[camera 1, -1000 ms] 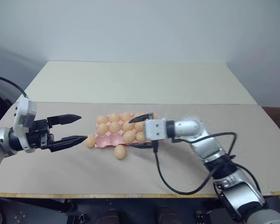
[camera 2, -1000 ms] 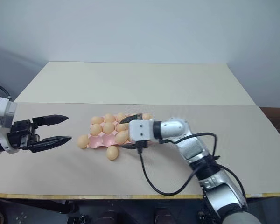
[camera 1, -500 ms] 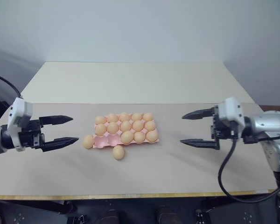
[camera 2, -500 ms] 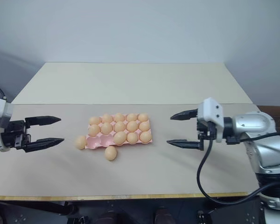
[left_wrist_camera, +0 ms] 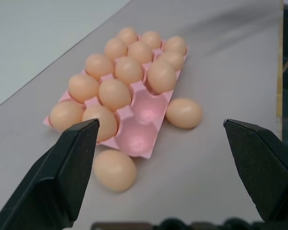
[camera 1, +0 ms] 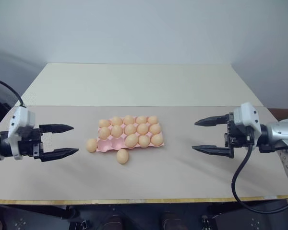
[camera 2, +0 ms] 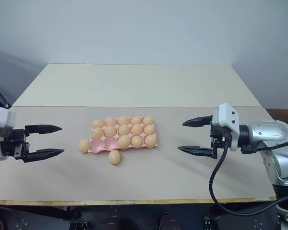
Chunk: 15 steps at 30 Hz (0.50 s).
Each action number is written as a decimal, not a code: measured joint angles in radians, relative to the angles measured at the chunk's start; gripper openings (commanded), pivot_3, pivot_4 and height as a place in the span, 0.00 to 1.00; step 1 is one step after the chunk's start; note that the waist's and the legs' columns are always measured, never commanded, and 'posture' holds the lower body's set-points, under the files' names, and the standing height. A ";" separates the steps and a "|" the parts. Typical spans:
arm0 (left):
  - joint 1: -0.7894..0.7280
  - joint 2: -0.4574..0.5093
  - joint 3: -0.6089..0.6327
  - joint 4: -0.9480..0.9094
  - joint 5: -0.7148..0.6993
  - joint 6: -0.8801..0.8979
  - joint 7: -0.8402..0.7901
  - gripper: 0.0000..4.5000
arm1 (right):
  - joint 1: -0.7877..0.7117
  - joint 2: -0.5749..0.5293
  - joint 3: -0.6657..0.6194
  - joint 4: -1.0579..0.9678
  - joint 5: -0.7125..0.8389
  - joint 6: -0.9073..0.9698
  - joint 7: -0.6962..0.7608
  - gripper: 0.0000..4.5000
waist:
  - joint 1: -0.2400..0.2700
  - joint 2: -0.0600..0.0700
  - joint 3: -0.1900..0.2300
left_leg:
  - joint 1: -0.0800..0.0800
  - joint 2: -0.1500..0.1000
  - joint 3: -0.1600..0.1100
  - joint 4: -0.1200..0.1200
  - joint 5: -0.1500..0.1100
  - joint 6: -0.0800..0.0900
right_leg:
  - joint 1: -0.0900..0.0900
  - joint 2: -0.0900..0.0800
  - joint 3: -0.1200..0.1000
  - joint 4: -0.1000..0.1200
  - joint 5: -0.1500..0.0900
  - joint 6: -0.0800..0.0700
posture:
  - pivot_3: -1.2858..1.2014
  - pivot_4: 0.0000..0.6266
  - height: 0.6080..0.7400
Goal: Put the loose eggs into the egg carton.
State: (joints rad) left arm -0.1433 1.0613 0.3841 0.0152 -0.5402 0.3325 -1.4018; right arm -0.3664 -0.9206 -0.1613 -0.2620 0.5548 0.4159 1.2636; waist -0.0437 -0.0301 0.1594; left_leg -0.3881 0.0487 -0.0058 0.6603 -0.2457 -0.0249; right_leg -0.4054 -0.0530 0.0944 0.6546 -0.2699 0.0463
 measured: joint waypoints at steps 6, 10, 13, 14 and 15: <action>-0.124 -0.030 -0.168 0.187 0.169 -0.182 -0.001 1.00 | 0.001 0.001 0.005 -0.013 0.001 0.000 -0.001 0.99 | 0.008 0.000 0.000 | 0.000 0.000 0.000 0.000 0.000 0.000 | 0.001 0.000 0.000 0.000 0.000 0.000 | 0.52 0.24 1.00; -0.263 -0.108 -0.288 0.339 0.258 -0.274 -0.002 1.00 | -0.001 0.003 0.017 -0.022 0.001 0.000 -0.006 0.99 | 0.015 0.000 0.000 | -0.002 -0.001 0.000 0.000 0.000 0.000 | 0.000 0.000 0.000 0.000 0.000 0.000 | 0.52 0.24 1.00; -0.339 -0.162 -0.351 0.434 0.302 -0.321 -0.006 1.00 | 0.000 0.002 0.017 -0.033 0.001 0.000 -0.012 0.99 | 0.019 0.000 0.000 | -0.002 -0.001 0.000 0.001 0.000 0.000 | 0.000 0.000 0.000 0.000 0.000 0.000 | 0.52 0.24 1.00; -0.358 -0.171 -0.367 0.461 0.315 -0.340 -0.007 1.00 | 0.001 0.002 0.017 -0.036 0.001 0.000 -0.015 0.99 | 0.018 0.000 0.000 | -0.002 -0.001 0.000 0.000 0.000 0.000 | 0.000 0.000 0.000 0.000 0.000 0.000 | 0.52 0.24 1.00; -0.381 -0.184 -0.380 0.497 0.330 -0.358 -0.010 1.00 | 0.005 0.002 0.015 -0.043 0.003 0.001 -0.023 0.99 | 0.018 0.000 0.000 | -0.002 -0.001 0.000 0.000 0.000 0.000 | 0.000 0.000 0.000 0.000 0.000 0.000 | 0.52 0.24 1.00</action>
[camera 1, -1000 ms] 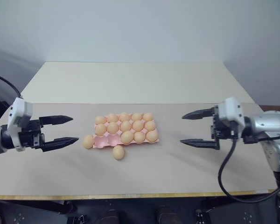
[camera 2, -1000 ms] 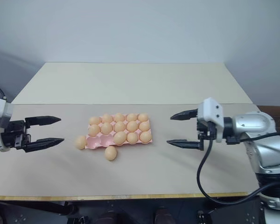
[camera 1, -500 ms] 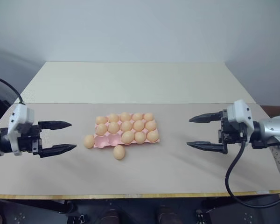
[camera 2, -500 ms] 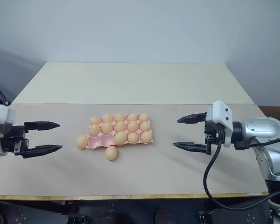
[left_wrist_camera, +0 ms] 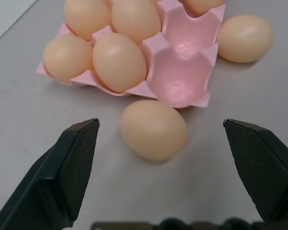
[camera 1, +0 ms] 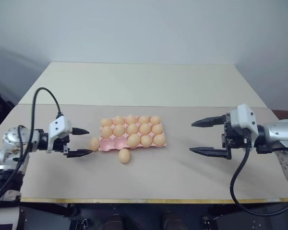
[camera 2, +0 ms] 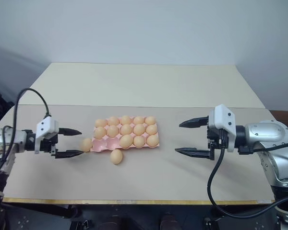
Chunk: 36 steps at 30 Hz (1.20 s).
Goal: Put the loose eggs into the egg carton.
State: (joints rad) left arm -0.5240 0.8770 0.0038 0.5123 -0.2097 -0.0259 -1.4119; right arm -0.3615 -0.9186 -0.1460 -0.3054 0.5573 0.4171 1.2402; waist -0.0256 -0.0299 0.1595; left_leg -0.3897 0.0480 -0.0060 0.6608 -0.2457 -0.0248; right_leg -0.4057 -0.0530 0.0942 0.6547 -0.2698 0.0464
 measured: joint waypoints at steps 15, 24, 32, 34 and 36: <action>-0.203 -0.098 -0.075 0.349 0.110 -0.175 -0.069 0.79 | 0.061 -0.006 -0.039 -0.077 0.038 0.028 -0.065 1.00 | 0.010 0.000 0.000 | 0.000 0.000 -0.001 0.000 0.000 0.000 | 0.000 0.000 0.000 0.000 0.000 0.000 | 0.52 0.24 1.00; -0.217 -0.097 -0.086 0.395 0.131 -0.231 -0.083 0.53 | 0.065 -0.006 -0.061 -0.078 0.054 0.029 -0.088 1.00 | 0.005 0.000 0.000 | 0.000 0.000 -0.001 0.000 0.000 0.000 | 0.001 0.000 0.000 0.001 0.000 0.000 | 0.52 0.24 1.00; -0.229 0.003 -0.042 0.323 0.087 -0.168 -0.175 0.53 | 0.064 -0.001 -0.061 -0.079 0.055 0.029 -0.110 1.00 | 0.003 0.000 0.000 | 0.000 0.000 -0.001 0.000 0.000 0.000 | 0.001 0.000 0.000 0.001 0.000 0.000 | 0.52 0.24 1.00; -0.246 -0.001 -0.020 0.278 0.051 -0.121 -0.182 0.53 | 0.063 0.006 -0.059 -0.079 0.055 0.029 -0.113 1.00 | 0.011 0.000 0.000 | 0.000 0.000 -0.001 0.001 0.000 0.000 | 0.001 0.000 -0.001 0.001 0.000 0.001 | 0.52 0.24 1.00; -0.252 -0.020 0.001 0.216 0.011 -0.056 -0.184 0.53 | 0.061 0.008 -0.056 -0.078 0.055 0.029 -0.117 1.00 | 0.014 0.000 0.000 | 0.000 0.000 -0.001 0.001 0.000 0.000 | 0.001 0.000 -0.001 0.001 0.000 0.001 | 0.52 0.24 1.00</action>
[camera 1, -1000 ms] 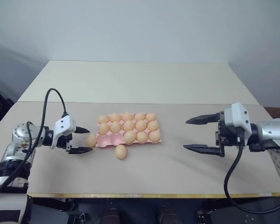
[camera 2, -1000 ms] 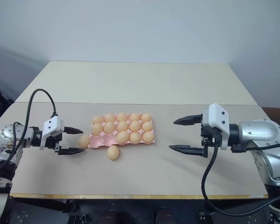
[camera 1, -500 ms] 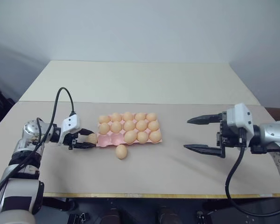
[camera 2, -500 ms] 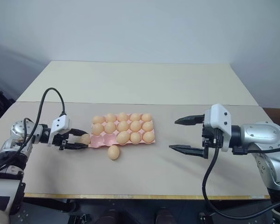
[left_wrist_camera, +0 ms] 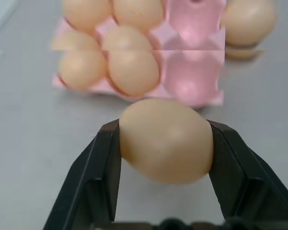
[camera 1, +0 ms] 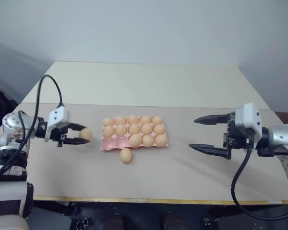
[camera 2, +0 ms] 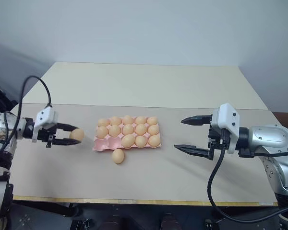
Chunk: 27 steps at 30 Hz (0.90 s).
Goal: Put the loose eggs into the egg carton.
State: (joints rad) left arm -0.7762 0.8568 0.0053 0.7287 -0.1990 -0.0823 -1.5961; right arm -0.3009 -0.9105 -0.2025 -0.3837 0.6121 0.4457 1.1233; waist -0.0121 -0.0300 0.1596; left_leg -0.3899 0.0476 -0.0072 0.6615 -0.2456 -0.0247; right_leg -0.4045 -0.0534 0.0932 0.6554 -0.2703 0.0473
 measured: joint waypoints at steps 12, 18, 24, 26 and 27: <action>0.006 -0.218 -0.093 -0.183 -0.047 0.131 0.023 0.53 | -0.013 0.006 0.006 -0.003 0.000 0.000 -0.022 1.00 | -0.018 0.000 0.000 | 0.000 0.000 0.000 0.000 0.000 0.000 | 0.000 0.000 0.001 0.000 0.000 0.000 | 0.52 0.24 1.00; 0.001 -0.218 -0.123 -0.112 0.015 0.062 0.027 0.72 | -0.004 0.006 0.005 -0.021 0.002 0.007 -0.041 1.00 | -0.021 0.000 0.000 | 0.000 -0.001 0.000 0.000 0.000 0.000 | 0.000 0.000 0.001 0.000 0.000 0.000 | 0.52 0.24 1.00; -0.013 -0.221 -0.124 -0.086 0.030 0.037 0.043 0.99 | 0.001 0.006 0.005 -0.021 0.002 0.009 -0.051 1.00 | -0.020 0.000 0.000 | 0.000 -0.001 -0.001 0.000 0.000 0.000 | 0.000 0.000 0.001 0.000 0.000 0.000 | 0.52 0.24 1.00; -0.014 -0.222 -0.115 -0.086 0.029 0.037 0.058 0.99 | 0.000 0.006 0.005 -0.020 0.002 0.009 -0.051 1.00 | -0.020 0.000 0.000 | 0.000 -0.001 -0.001 0.000 0.000 0.000 | 0.000 0.000 0.001 0.000 0.000 0.000 | 0.52 0.24 1.00; -0.014 -0.221 -0.110 -0.089 0.025 0.041 0.060 0.99 | 0.000 0.006 0.005 -0.020 0.002 0.009 -0.051 1.00 | -0.021 0.000 0.000 | 0.000 -0.001 -0.001 0.000 0.000 0.000 | 0.000 0.000 0.001 0.000 0.000 0.000 | 0.52 0.24 1.00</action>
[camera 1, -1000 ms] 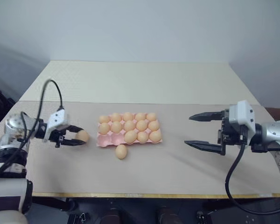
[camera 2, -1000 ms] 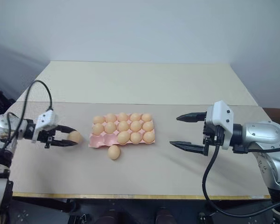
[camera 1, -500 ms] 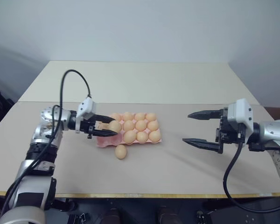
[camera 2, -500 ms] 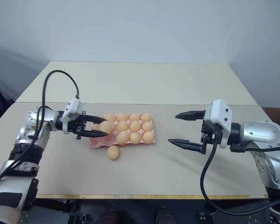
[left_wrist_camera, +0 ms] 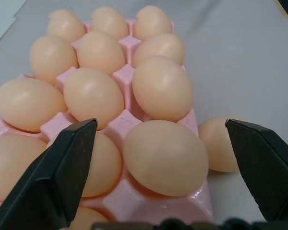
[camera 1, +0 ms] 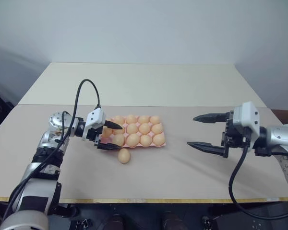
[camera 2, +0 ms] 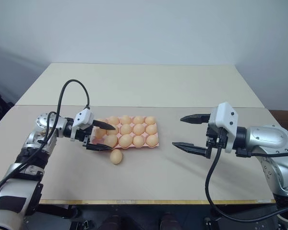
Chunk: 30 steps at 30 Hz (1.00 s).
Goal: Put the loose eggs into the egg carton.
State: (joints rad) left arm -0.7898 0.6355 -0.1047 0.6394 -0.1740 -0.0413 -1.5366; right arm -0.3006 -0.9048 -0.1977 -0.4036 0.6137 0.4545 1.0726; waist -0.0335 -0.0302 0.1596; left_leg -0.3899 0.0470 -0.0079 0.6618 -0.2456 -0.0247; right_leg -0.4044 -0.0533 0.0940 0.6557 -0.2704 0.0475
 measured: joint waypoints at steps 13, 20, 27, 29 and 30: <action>0.342 0.322 0.291 -0.423 -0.253 0.302 -0.023 0.99 | 0.004 0.007 -0.001 0.029 0.000 -0.001 0.029 1.00 | -0.014 0.000 0.000 | 0.001 0.001 0.000 0.000 0.000 0.000 | 0.000 0.000 0.000 0.001 0.000 0.000 | 0.52 0.24 1.00; 0.634 0.386 0.489 -0.620 -0.340 0.397 0.031 0.99 | 0.033 0.007 -0.007 0.042 -0.001 -0.003 0.058 1.00 | -0.004 0.001 0.001 | 0.001 0.001 0.000 0.000 0.000 0.000 | 0.000 0.000 -0.001 0.000 0.000 0.000 | 0.52 0.24 1.00; 0.677 0.381 0.520 -0.697 -0.380 0.432 0.098 0.99 | 0.041 0.007 -0.007 0.043 -0.001 -0.003 0.062 1.00 | -0.005 0.001 0.001 | 0.001 0.001 0.001 0.000 0.000 0.000 | 0.000 0.000 -0.001 0.000 0.000 0.000 | 0.52 0.24 1.00; 0.675 0.381 0.516 -0.703 -0.381 0.436 0.106 0.99 | 0.041 0.007 -0.007 0.043 -0.001 -0.003 0.062 1.00 | -0.006 0.001 0.001 | 0.001 0.001 0.001 0.000 0.000 0.000 | 0.000 0.000 0.000 -0.001 0.000 0.000 | 0.52 0.24 1.00; 0.672 0.381 0.514 -0.703 -0.382 0.437 0.107 0.99 | 0.041 0.007 -0.007 0.043 -0.001 -0.003 0.062 1.00 | -0.007 0.001 0.001 | 0.001 0.001 0.001 0.000 0.000 0.000 | 0.000 0.000 0.000 -0.001 0.000 0.000 | 0.52 0.24 1.00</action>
State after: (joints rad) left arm -0.1174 1.0166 0.4095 -0.0639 -0.5564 0.3955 -1.4291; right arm -0.2600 -0.8982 -0.2050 -0.3602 0.6129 0.4519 1.1344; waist -0.0405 -0.0293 0.1605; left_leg -0.3889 0.0483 -0.0073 0.6614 -0.2457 -0.0247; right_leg -0.4044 -0.0534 0.0935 0.6551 -0.2706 0.0473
